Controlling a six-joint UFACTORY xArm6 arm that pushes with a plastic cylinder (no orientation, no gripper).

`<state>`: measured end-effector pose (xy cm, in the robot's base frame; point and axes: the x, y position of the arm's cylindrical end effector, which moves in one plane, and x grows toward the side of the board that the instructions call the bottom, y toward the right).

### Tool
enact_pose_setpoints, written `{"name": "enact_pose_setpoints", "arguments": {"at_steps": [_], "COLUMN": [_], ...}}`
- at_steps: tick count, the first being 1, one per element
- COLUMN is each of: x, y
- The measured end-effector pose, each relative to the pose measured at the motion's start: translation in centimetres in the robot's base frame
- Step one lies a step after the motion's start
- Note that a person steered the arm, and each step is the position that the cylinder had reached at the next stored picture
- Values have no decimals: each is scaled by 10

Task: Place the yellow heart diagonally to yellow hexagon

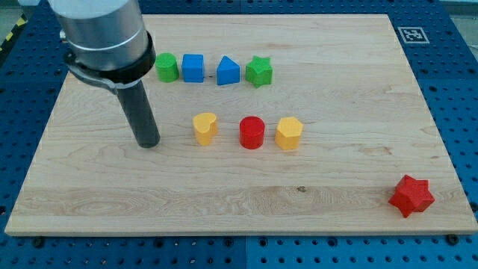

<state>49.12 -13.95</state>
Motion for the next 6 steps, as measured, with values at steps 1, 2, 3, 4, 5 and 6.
{"name": "enact_pose_setpoints", "arguments": {"at_steps": [1, 2, 3, 4, 5, 6], "x": [-5, -13, -12, -9, 0, 8], "y": [-2, 34, 82, 147, 201, 244]}}
